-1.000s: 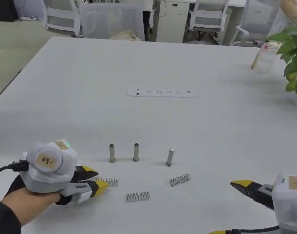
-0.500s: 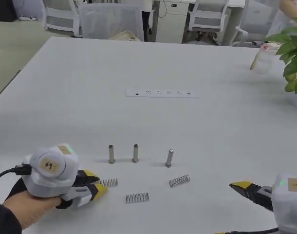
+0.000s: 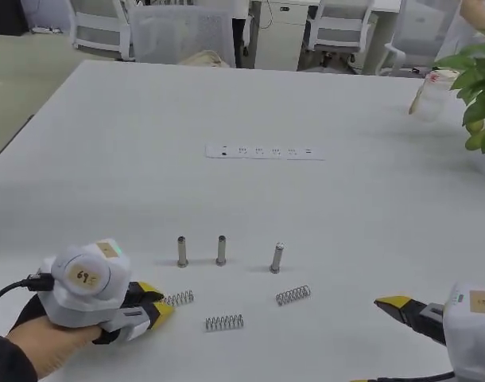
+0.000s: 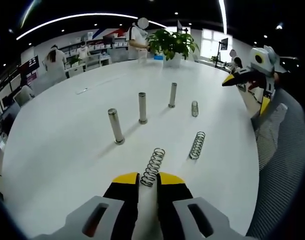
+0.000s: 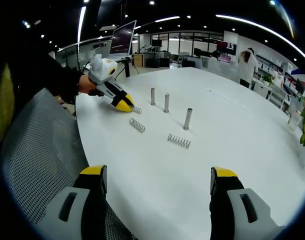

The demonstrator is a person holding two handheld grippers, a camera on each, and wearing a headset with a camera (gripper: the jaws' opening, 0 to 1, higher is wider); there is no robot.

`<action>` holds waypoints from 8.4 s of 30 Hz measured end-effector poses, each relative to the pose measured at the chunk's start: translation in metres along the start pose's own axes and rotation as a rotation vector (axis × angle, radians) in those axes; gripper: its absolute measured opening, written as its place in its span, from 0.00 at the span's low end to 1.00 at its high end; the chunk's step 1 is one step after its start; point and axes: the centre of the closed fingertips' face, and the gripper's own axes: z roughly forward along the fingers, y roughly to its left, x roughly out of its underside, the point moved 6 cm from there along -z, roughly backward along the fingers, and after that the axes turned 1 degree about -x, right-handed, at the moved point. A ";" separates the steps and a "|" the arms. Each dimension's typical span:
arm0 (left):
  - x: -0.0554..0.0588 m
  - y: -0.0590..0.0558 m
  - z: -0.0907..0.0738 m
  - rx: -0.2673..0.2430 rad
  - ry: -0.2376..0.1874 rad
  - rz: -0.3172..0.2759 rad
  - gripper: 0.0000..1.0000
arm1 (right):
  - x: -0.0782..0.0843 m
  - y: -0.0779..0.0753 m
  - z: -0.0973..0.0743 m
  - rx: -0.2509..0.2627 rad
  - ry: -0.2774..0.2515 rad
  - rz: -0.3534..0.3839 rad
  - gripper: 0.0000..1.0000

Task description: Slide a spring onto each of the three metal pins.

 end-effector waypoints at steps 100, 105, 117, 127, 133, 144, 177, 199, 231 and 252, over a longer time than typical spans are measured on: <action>-0.084 -0.091 -0.024 0.286 -0.213 0.258 0.02 | -0.084 0.021 0.070 -0.368 -0.065 -0.222 0.20; -0.082 -0.093 -0.025 0.296 -0.209 0.269 0.02 | -0.083 0.023 0.069 -0.378 -0.057 -0.240 0.12; -0.078 -0.097 -0.023 0.288 -0.180 0.313 0.02 | -0.097 0.033 0.061 -0.411 -0.049 -0.262 0.10; -0.079 -0.099 -0.025 0.289 -0.185 0.311 0.02 | -0.114 0.046 0.059 -0.437 -0.016 -0.318 0.09; -0.079 -0.100 -0.025 0.288 -0.186 0.314 0.01 | -0.115 0.048 0.063 -0.444 0.048 -0.331 0.09; -0.081 -0.105 -0.024 0.299 -0.207 0.301 0.01 | -0.111 0.049 0.067 -0.473 0.123 -0.350 0.10; -0.081 -0.105 -0.024 0.290 -0.233 0.238 0.08 | -0.128 0.046 0.062 -0.511 0.338 -0.435 0.08; -0.069 -0.095 -0.047 0.303 -0.261 0.110 0.43 | -0.141 0.040 0.061 -0.485 0.354 -0.461 0.08; -0.036 -0.072 -0.074 0.209 -0.321 -0.004 0.64 | -0.214 0.025 0.106 -0.459 0.415 -0.590 0.08; -0.013 -0.040 -0.092 0.004 -0.365 -0.085 0.65 | -0.225 0.016 0.157 -0.422 0.445 -0.639 0.08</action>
